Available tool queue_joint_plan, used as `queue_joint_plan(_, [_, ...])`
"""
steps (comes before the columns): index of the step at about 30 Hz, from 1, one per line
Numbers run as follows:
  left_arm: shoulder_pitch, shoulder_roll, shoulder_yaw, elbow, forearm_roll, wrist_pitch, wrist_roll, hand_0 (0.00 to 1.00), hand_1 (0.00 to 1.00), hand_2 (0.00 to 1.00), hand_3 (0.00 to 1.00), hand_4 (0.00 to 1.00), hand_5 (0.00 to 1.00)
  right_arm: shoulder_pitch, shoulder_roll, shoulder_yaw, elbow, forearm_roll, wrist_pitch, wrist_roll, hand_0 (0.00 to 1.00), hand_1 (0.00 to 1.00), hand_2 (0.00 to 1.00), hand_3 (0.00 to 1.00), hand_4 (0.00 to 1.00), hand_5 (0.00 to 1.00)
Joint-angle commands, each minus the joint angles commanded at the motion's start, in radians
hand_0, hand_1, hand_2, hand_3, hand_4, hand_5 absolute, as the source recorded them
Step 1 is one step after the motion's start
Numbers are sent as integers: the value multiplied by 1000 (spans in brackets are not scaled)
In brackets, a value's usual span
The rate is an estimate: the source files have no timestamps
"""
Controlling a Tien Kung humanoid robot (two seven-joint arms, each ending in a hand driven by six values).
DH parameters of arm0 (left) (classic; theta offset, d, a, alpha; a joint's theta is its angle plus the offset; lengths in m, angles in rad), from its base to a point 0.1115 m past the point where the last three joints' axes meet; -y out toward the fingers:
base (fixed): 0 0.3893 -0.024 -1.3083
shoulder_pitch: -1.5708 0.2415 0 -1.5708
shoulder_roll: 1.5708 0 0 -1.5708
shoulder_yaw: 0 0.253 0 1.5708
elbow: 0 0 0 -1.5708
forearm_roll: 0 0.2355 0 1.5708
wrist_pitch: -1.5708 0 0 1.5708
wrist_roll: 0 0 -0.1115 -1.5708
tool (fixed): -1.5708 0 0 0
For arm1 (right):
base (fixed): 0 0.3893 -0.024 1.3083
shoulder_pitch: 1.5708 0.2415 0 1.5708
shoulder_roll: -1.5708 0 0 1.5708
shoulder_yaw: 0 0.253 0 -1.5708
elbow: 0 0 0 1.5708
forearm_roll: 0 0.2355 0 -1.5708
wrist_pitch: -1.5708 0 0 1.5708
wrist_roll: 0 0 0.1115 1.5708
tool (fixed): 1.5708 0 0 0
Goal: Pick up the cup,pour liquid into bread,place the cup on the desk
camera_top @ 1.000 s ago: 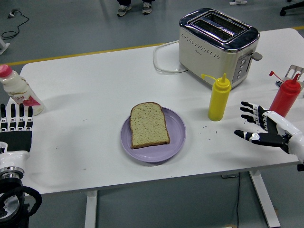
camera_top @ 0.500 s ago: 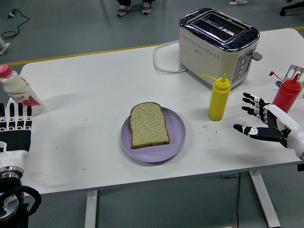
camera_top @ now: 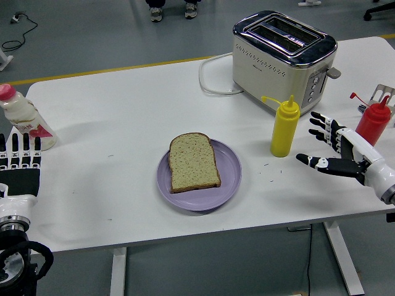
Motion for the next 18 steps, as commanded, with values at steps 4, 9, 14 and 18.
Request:
queue_joint_plan(4, [0, 0, -1, 0, 0, 0, 0, 864, 872, 934, 863, 718, 998, 13, 9, -12, 0, -4, -11, 2, 997, 951, 998, 998, 870, 137])
queue_joint_plan(9, [-1, 0, -1, -1, 0, 0, 0, 864, 872, 934, 863, 718, 998, 29, 20, -27, 0, -9, -21, 4, 997, 951, 998, 998, 870, 135])
queue_joint_plan(14, [-2, 0, -2, -1, -1, 0, 0, 864, 872, 934, 863, 718, 998, 46, 30, -38, 0, -14, -46, 7, 998, 952, 998, 998, 870, 135])
queue_joint_plan(18, [-2, 0, -2, -1, -1, 0, 0, 863, 872, 934, 863, 718, 998, 52, 35, -38, 0, -16, -67, 8, 998, 952, 998, 998, 872, 135])
